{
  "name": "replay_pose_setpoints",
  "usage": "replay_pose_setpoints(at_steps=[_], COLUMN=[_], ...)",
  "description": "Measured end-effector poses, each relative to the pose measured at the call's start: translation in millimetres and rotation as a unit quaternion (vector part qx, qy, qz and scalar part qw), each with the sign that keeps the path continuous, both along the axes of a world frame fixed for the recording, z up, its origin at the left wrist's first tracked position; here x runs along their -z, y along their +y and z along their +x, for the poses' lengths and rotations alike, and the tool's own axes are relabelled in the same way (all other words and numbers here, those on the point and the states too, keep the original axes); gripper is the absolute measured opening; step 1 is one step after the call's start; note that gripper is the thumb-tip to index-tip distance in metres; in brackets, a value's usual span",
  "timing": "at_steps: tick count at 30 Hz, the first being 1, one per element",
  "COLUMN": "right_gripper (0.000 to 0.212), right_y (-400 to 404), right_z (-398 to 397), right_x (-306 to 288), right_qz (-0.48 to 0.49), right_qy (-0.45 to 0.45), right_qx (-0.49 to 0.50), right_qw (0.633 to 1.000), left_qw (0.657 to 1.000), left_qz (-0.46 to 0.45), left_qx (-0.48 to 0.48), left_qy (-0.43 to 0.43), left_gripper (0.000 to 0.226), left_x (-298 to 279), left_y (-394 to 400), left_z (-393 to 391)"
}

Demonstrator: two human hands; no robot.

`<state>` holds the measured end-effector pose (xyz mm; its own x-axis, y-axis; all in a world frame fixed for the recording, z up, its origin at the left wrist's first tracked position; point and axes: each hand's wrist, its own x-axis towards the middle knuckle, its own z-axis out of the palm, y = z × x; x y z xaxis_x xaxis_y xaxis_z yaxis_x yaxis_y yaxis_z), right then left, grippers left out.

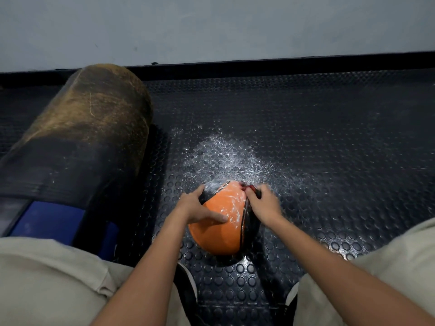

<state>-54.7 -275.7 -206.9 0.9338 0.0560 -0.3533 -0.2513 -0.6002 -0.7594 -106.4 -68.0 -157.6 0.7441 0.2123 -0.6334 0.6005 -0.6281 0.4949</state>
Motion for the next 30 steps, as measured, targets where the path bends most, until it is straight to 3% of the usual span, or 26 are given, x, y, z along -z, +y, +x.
replay_pose_setpoints(at_steps=[4,10,16,23,28,30], right_gripper=[0.034,0.028,0.033,0.024,0.032,0.03], right_y=[-6.7,6.4,-6.4,9.0,-10.1,-5.0], right_z=[-3.0,0.7,-3.0,-0.1,-4.6,-3.8], right_x=[13.0,-14.9,8.1,-8.2,15.5,9.7], right_qz=[0.023,0.034,-0.004,0.024,0.026,0.03], right_qy=[0.072,-0.027,0.063,-0.034,0.086,0.065], right_qx=[0.05,-0.028,0.038,-0.043,0.046,0.041], right_qw=[0.996,0.999,0.997,0.998,0.995,0.997], left_qw=[1.0,1.0,1.0,1.0,0.999,0.999], left_qz=[0.004,0.011,-0.002,-0.01,-0.017,-0.019], left_qx=[0.012,0.01,0.015,0.017,0.025,0.034], left_qy=[0.003,0.004,-0.008,-0.002,-0.01,-0.007], left_gripper=[0.155,0.151,0.156,0.15,0.143,0.141], left_x=[-0.8,-0.2,1.1,0.5,-0.8,-3.1], left_y=[0.0,0.3,1.6,3.2,3.9,4.1], left_z=[-1.7,-0.4,-1.5,2.0,-0.4,-0.7])
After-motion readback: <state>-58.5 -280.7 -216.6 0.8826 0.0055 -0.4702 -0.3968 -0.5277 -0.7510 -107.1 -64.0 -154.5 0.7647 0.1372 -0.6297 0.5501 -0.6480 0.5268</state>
